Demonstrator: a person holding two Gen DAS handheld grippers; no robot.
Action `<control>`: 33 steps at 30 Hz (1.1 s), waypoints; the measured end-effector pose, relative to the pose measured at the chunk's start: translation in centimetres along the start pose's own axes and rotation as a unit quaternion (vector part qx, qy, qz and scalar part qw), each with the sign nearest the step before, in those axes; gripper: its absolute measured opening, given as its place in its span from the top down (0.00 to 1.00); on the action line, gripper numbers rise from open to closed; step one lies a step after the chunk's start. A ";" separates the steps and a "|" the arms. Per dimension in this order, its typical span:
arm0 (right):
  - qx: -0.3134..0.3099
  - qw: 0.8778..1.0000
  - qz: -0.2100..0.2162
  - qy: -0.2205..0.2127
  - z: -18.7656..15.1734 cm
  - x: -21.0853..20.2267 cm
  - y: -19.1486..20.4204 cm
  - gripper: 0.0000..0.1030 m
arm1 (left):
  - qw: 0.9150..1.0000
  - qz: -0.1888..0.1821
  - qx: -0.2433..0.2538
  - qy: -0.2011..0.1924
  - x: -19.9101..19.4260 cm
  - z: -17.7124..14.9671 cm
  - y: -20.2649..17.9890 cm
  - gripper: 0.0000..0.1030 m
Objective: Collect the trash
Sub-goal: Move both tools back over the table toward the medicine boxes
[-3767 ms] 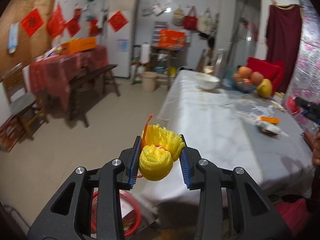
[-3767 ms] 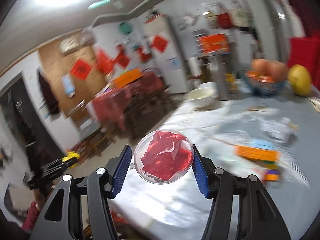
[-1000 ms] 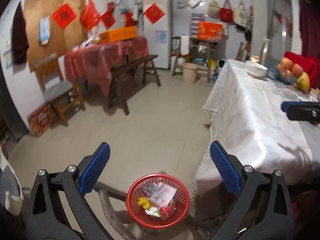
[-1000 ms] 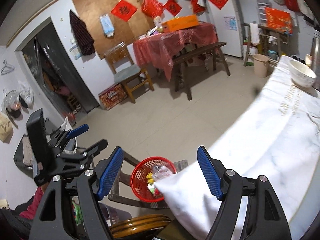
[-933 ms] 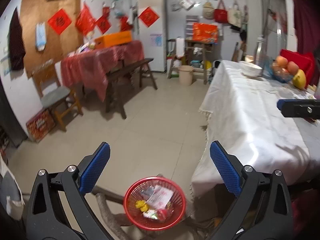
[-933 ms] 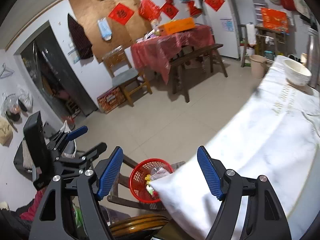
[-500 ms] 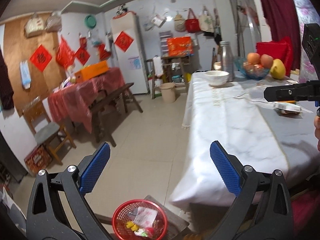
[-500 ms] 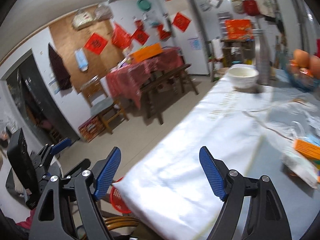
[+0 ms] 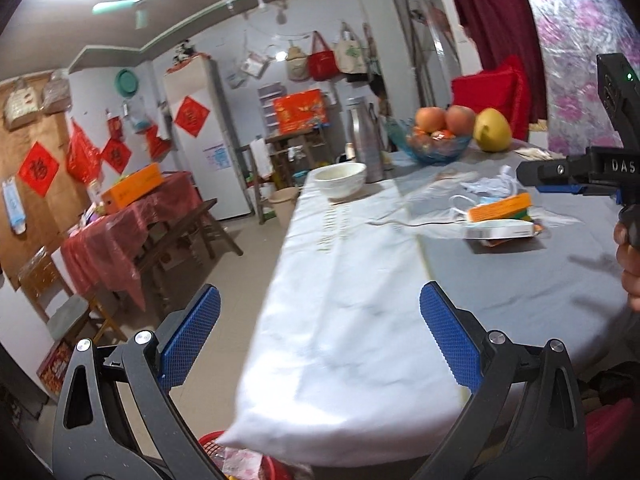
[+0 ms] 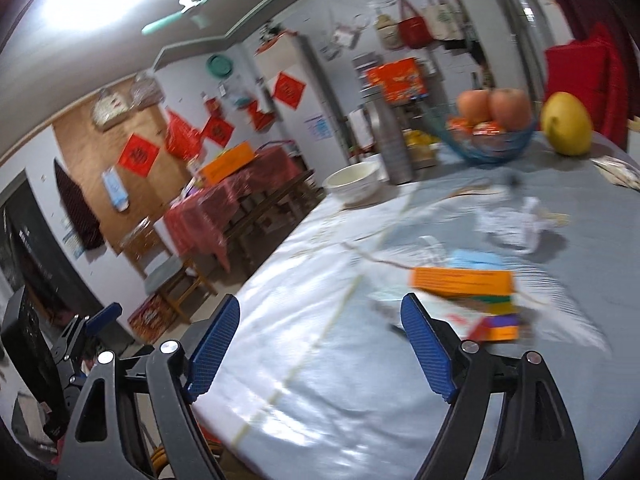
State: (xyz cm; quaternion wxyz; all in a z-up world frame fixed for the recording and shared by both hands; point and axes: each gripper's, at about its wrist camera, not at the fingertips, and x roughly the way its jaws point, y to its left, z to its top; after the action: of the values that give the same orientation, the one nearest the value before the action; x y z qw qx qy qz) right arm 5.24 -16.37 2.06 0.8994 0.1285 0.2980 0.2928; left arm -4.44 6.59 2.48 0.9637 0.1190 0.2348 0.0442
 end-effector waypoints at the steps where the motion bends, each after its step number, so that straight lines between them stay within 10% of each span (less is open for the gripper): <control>1: 0.007 1.000 -0.005 -0.004 0.0 -0.4 -0.9 0.19 | 1.000 -0.006 0.004 -0.001 0.3 0.4 -1.1 0.07; 20: 0.080 0.976 -0.197 -0.048 -1.6 -3.4 -14.2 0.16 | 0.980 -0.154 -0.063 0.112 12.6 3.9 -9.2 0.07; 29: 0.095 0.976 -0.186 -0.064 -1.7 -3.9 -15.3 0.07 | 0.963 -0.244 -0.046 0.105 13.1 6.3 -15.7 0.07; 33: 0.102 0.975 -0.186 -0.072 -1.8 -4.3 -15.1 0.07 | 0.972 -0.200 0.013 0.123 14.4 6.6 -19.5 0.07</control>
State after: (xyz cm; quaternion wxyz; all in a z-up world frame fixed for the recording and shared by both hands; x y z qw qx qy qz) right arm 8.17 -30.89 -3.48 0.9393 0.1830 0.2796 0.0785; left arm 11.96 -11.65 -3.13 0.9152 0.0754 0.3713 -0.1376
